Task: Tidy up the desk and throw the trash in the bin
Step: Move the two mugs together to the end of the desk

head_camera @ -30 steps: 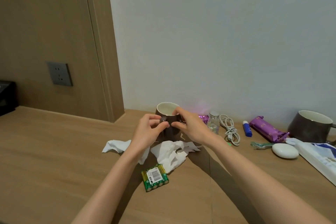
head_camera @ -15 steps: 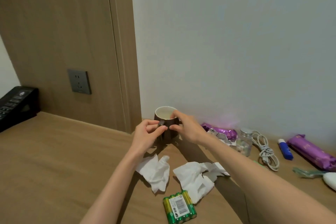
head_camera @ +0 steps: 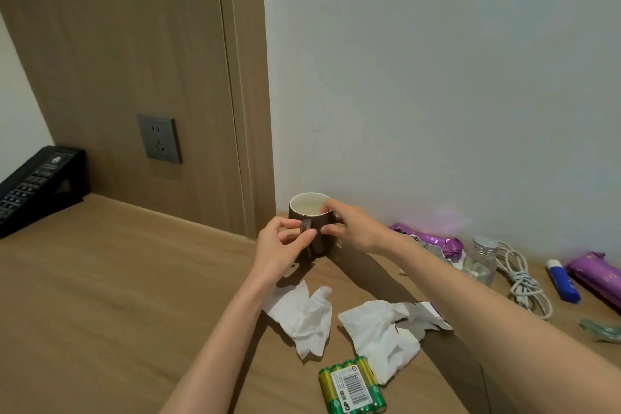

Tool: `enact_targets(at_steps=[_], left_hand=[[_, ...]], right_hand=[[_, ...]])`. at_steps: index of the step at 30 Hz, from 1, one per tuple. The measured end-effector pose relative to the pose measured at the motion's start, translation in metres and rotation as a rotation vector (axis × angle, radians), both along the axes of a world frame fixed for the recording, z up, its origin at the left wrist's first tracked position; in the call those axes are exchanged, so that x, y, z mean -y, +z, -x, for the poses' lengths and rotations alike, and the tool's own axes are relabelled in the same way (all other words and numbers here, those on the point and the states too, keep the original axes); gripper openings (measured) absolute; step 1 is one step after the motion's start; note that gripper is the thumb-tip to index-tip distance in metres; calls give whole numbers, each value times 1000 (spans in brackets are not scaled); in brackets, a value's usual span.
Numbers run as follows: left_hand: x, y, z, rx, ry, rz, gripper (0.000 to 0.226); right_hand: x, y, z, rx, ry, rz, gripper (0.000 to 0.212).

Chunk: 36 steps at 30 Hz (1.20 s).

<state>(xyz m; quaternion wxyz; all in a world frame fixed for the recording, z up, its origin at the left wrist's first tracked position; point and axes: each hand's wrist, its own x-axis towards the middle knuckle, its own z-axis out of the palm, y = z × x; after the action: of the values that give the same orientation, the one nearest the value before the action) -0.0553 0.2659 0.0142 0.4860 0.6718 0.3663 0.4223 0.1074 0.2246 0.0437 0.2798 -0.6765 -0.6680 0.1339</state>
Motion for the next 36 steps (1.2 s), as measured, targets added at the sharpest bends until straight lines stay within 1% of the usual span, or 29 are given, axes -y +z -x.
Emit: enact_targets(at_steps=[3, 5, 7, 8, 10, 11, 13, 14, 16, 19, 22, 24, 27, 32, 36], left_hand=[[-5, -3, 3, 15, 17, -5, 22], [-11, -6, 6, 23, 75, -3, 19], [-18, -10, 8, 32, 106, 28, 20], [-22, -13, 8, 34, 95, 41, 22], [-26, -16, 7, 51, 38, 62, 30], [-26, -16, 7, 72, 1, 77, 34], [-27, -16, 6, 103, -71, 73, 41], [-27, -16, 6, 92, -105, 40, 45], [-28, -18, 7, 8, -155, -77, 52], [-31, -22, 6, -90, -155, -244, 53], [-31, -25, 3, -130, -127, -333, 48], [-29, -27, -1, -150, -86, -373, 46], [-29, -33, -9, -149, 39, -397, 48], [-36, -32, -21, -130, 221, -404, 60], [-42, -30, -28, -106, 309, -394, 63]], right_hand=[[0, 1, 0, -5, -30, 55, 18], [3, 1, 1, -36, -55, 68, 22], [10, 1, 7, -147, -104, -7, 31], [14, 0, 14, -200, -166, -93, 32], [21, -3, 30, -194, -300, -274, 25], [22, -7, 38, -202, -332, -300, 24], [20, -13, 52, -272, -346, -264, 32], [18, -17, 57, -297, -359, -255, 36], [13, -21, 62, -292, -400, -282, 41], [8, -24, 67, -244, -417, -300, 37], [7, -25, 60, -214, -398, -260, 31], [9, -23, 44, -174, -393, -218, 23], [11, -20, 21, -150, -375, -164, 16], [1, -18, 1, -147, -390, -232, 21], [-12, -16, -4, -176, -379, -245, 26]])
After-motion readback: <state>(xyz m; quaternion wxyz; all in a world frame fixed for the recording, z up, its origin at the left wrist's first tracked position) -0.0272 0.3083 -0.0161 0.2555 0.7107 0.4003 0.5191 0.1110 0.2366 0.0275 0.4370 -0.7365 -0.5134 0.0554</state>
